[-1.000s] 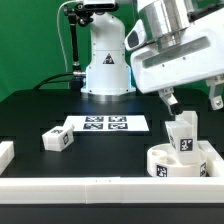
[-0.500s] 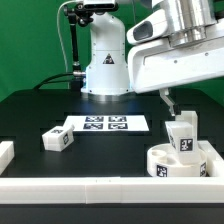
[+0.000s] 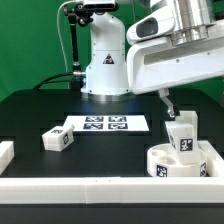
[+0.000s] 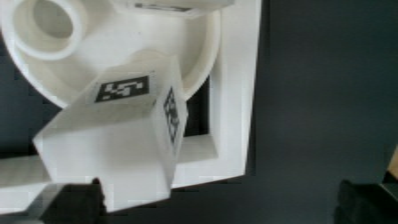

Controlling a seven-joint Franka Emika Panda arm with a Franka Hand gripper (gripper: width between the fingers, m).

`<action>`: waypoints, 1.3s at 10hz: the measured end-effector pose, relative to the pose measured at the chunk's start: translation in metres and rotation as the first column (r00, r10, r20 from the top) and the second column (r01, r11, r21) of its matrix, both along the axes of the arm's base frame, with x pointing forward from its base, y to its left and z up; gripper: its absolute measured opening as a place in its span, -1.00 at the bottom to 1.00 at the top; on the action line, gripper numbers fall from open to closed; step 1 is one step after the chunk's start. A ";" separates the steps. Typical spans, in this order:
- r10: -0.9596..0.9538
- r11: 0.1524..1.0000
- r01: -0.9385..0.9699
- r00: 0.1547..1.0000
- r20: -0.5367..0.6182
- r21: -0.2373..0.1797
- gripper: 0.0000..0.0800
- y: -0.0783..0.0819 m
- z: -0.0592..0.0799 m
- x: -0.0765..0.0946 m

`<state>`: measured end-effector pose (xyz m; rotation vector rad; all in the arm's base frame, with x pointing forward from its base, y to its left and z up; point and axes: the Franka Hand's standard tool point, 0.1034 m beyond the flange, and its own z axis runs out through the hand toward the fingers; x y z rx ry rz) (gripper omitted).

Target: Assemble stool

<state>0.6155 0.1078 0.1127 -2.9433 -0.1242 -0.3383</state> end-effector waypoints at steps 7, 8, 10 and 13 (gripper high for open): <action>0.515 0.847 -0.502 0.856 0.040 -0.177 0.62 -0.002 -0.003 0.001; 0.552 0.823 -0.536 0.833 0.039 -0.189 0.62 -0.003 -0.003 0.001; 0.718 0.677 -0.690 0.696 0.021 -0.257 0.62 -0.003 -0.003 0.002; 0.893 0.399 -0.857 0.444 -0.075 -0.325 0.62 0.000 -0.005 0.006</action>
Offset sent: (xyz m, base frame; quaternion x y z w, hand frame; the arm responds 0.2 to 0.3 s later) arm 0.0118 0.0022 0.0018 -0.0246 -0.0130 -0.2829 0.9587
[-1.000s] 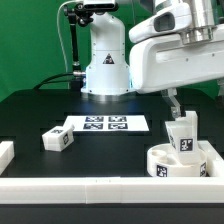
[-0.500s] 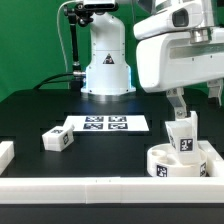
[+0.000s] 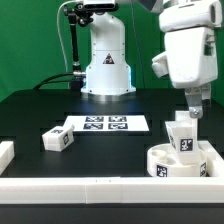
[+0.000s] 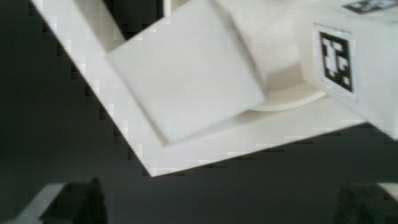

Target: Assemble stool

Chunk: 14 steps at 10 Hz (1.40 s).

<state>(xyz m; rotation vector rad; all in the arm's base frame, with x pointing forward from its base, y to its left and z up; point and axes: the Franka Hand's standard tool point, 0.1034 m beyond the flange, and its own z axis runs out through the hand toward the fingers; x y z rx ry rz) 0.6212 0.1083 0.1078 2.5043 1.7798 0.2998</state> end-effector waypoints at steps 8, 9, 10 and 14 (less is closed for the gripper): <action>0.416 0.899 -0.419 0.908 -0.048 -0.124 0.62 -0.010 -0.009 0.002; 0.412 0.901 -0.415 0.910 -0.050 -0.124 0.62 -0.013 -0.010 0.002; 0.408 0.903 -0.411 0.912 -0.052 -0.123 0.62 -0.016 -0.011 0.002; 0.402 0.905 -0.408 0.913 -0.077 -0.116 0.62 -0.020 -0.019 -0.001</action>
Offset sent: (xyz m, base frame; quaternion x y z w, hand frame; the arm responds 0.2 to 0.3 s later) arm 0.0062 -0.0007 -0.0034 0.0181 -0.0253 -0.2223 0.9745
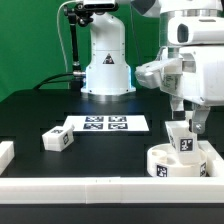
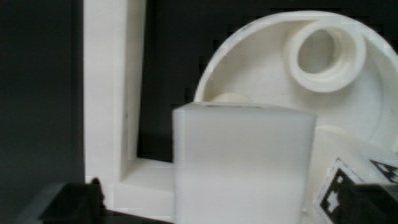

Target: Assemble stool

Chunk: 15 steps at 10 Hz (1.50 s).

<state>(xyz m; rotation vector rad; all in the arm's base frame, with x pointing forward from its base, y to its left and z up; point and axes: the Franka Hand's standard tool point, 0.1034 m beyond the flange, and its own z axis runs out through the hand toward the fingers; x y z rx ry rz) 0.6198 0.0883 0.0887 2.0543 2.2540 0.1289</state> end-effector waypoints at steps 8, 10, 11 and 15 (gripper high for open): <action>-0.022 1.000 0.022 1.000 -0.020 -0.001 -0.16 0.000 -0.004 -0.003; -0.130 0.991 0.130 0.991 -0.021 0.011 -0.16 0.000 -0.004 -0.003; -0.197 0.980 0.198 0.980 -0.023 0.019 -0.16 0.000 -0.004 -0.003; -0.512 0.857 0.513 0.858 -0.037 0.051 -0.16 0.002 -0.005 -0.005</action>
Offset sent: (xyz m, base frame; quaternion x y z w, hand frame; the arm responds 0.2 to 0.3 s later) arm 0.0000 0.0000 0.0000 0.0000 0.0000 0.0000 1.0000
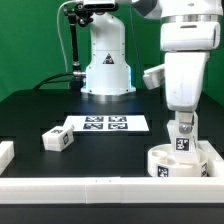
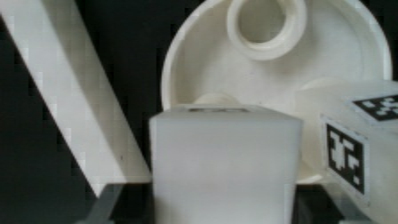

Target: Assemble stool

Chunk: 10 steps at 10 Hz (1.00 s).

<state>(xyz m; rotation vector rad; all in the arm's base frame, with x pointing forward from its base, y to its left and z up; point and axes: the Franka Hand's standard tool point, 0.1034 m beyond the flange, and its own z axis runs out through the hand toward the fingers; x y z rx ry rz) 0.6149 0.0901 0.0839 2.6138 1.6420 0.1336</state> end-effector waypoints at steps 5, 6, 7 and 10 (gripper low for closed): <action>-0.408 0.911 0.408 0.913 -0.022 0.053 -0.16 0.005 -0.001 -0.002; -0.486 0.871 0.487 0.874 -0.028 0.062 -0.16 0.010 -0.001 -0.003; -0.578 0.812 0.579 0.815 -0.039 0.071 -0.16 0.014 -0.001 -0.004; -0.722 0.683 0.725 0.689 -0.067 0.089 -0.16 0.020 -0.001 -0.005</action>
Offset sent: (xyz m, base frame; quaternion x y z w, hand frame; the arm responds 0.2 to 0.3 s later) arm -0.0118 0.0052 -0.0036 0.0172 -0.0043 0.1914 0.9814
